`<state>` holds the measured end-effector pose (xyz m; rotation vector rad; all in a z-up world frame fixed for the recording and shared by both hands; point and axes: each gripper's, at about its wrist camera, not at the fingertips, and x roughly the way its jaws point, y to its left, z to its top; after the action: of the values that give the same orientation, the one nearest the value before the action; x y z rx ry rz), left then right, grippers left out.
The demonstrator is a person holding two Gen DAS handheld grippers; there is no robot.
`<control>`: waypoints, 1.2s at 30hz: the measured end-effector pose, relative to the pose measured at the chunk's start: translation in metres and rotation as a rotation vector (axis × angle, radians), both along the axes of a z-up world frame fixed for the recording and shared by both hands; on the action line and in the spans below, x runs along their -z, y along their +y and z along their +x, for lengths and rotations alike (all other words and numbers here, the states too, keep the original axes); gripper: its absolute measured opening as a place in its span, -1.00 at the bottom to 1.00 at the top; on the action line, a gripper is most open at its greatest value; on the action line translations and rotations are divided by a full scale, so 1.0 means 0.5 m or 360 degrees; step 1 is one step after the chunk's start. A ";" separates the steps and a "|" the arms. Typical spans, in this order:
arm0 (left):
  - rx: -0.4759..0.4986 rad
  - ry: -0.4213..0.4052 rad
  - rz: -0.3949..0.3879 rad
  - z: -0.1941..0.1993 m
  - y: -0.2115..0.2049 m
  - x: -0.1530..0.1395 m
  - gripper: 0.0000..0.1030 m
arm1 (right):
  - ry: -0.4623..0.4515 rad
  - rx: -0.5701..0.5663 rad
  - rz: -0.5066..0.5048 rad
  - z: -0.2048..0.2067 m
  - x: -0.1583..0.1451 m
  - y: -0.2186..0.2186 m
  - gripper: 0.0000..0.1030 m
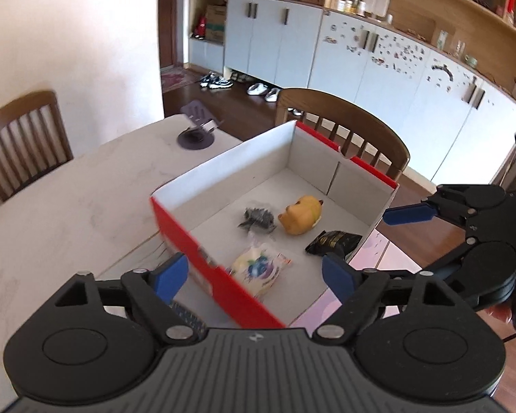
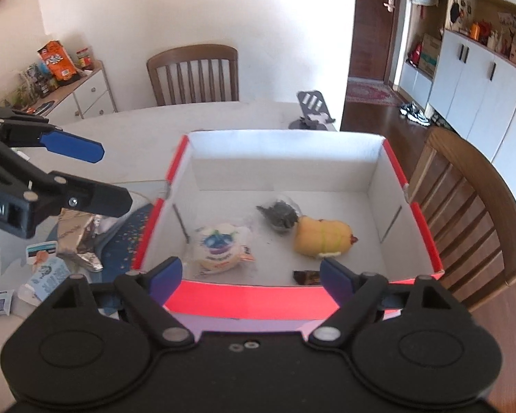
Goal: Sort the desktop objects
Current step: 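Withdraw both grippers from the shoebox back toward the placemat, then lower the left gripper onto the blue wet-wipe packet and close it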
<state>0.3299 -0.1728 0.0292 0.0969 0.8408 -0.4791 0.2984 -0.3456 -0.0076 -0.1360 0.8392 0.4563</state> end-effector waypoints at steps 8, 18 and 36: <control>-0.0041 -0.0019 -0.0028 -0.071 0.087 0.007 1.00 | -0.0067 -0.0070 -0.0010 -0.061 -0.008 0.077 0.71; -0.0138 -0.0022 -0.0052 -0.180 0.217 0.029 1.00 | -0.0058 -0.0121 0.0000 -0.130 0.006 0.187 0.71; -0.0261 0.0042 -0.0013 -0.327 0.402 0.124 1.00 | -0.0006 -0.0317 -0.0018 -0.219 0.079 0.354 0.71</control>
<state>0.1665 0.0281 -0.0327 0.0140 0.8648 -0.3298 0.1889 -0.1685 -0.0472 -0.2323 0.8282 0.6381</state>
